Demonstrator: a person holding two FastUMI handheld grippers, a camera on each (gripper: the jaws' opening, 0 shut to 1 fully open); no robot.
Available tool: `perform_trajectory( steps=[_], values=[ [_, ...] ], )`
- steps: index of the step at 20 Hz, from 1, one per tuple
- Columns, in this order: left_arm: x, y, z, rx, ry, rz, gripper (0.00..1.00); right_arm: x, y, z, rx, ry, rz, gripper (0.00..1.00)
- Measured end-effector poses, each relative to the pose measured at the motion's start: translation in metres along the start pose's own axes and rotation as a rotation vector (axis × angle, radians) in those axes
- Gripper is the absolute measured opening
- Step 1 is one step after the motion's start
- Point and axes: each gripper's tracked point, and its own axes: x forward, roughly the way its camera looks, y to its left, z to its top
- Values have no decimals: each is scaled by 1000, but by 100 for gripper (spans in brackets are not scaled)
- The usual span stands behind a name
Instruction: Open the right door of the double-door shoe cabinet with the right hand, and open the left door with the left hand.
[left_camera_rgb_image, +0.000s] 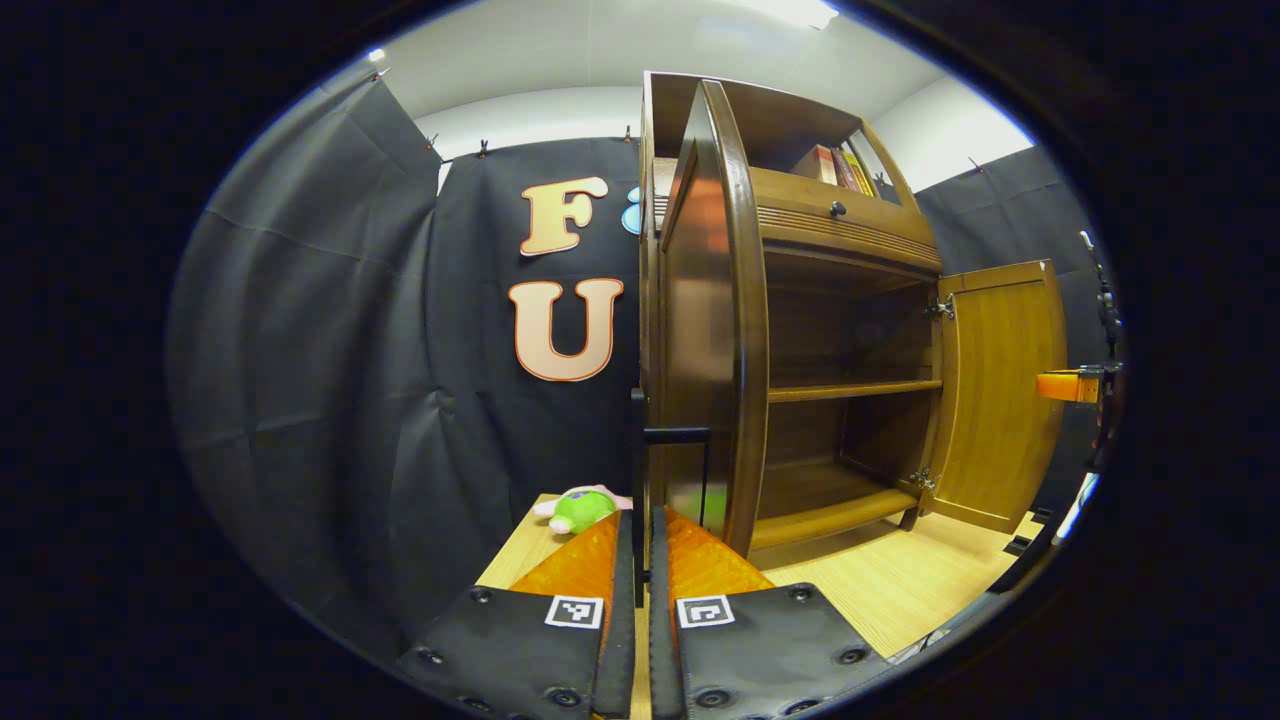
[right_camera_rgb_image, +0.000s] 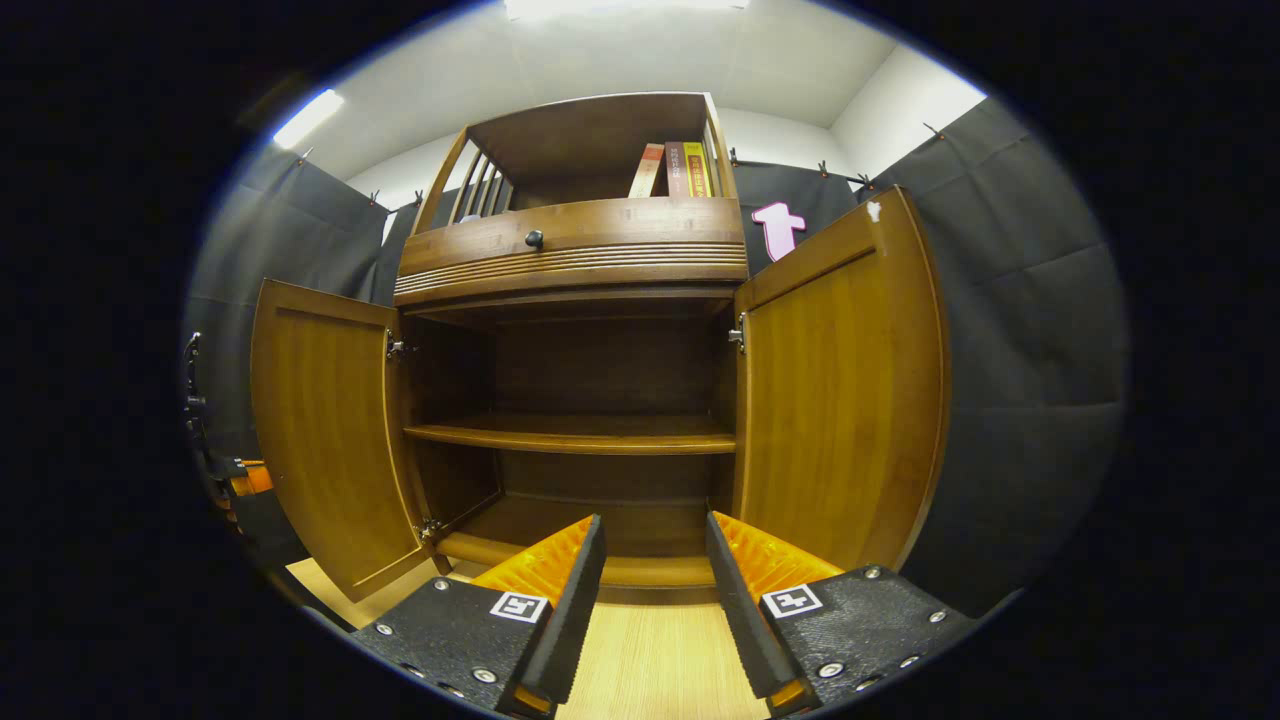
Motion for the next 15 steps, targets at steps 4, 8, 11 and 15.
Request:
perform_trajectory(
  steps=[4,8,11,15],
  values=[
    [2,9,0,-7,-6,-1,11,5,13,-3,-8,14,15,64],
    [-1,21,5,1,-22,19,11,8,20,2,-11,6,20,63],
    [-6,20,7,-14,-24,11,11,11,23,1,-4,4,25,63],
    [-16,25,7,-11,-9,39,11,11,24,2,0,6,29,63]
  ],
)
